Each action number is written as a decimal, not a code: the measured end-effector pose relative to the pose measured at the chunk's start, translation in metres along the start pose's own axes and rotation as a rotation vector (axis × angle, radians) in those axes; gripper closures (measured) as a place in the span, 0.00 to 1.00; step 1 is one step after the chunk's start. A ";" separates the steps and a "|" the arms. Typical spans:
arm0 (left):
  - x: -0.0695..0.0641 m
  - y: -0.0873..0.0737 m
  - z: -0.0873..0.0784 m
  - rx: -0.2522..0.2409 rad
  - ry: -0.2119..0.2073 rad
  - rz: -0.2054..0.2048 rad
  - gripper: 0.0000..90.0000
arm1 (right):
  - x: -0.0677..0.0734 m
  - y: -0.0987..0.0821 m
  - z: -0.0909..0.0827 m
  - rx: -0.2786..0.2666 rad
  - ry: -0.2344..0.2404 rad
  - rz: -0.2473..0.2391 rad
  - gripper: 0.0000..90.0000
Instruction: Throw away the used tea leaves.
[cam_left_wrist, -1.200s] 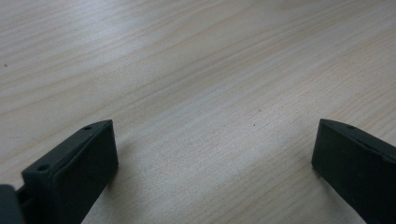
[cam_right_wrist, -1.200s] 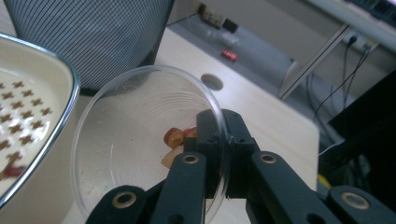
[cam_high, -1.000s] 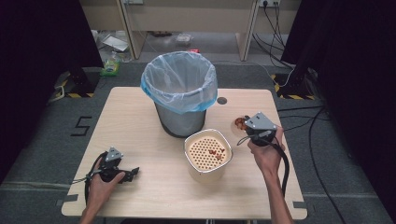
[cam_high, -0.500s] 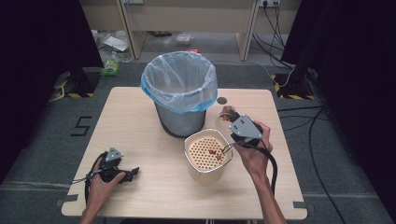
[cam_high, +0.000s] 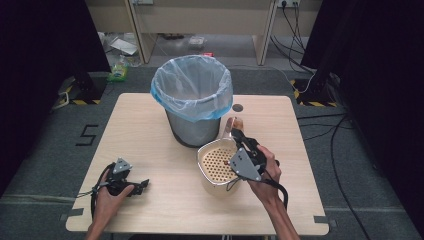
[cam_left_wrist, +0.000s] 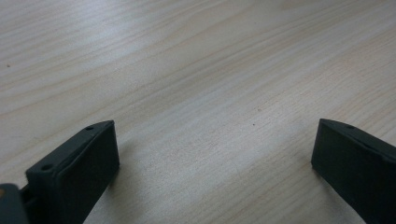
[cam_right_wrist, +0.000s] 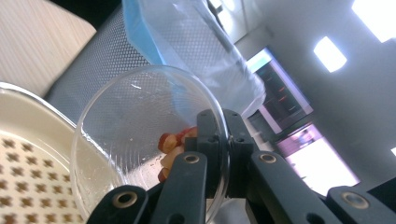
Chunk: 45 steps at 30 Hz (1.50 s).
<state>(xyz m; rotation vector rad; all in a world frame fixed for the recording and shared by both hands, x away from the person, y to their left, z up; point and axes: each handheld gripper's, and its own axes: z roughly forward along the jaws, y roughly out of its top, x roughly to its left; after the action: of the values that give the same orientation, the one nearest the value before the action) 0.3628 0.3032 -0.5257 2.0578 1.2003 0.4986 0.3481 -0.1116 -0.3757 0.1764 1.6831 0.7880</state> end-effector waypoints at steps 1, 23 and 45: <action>0.000 0.000 0.000 0.001 0.001 0.001 0.00 | 0.002 0.001 0.000 -0.003 -0.010 -0.022 0.98; 0.000 0.000 0.000 0.001 -0.001 0.000 0.00 | 0.039 0.005 0.001 -0.064 -0.186 -0.436 0.98; 0.000 0.000 0.000 0.002 -0.001 -0.002 0.00 | 0.046 0.004 0.005 -0.101 -0.199 -0.521 0.98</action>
<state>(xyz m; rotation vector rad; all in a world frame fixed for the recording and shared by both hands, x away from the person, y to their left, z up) 0.3624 0.3034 -0.5256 2.0582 1.2019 0.4956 0.3387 -0.0822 -0.4111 -0.2417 1.4072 0.4427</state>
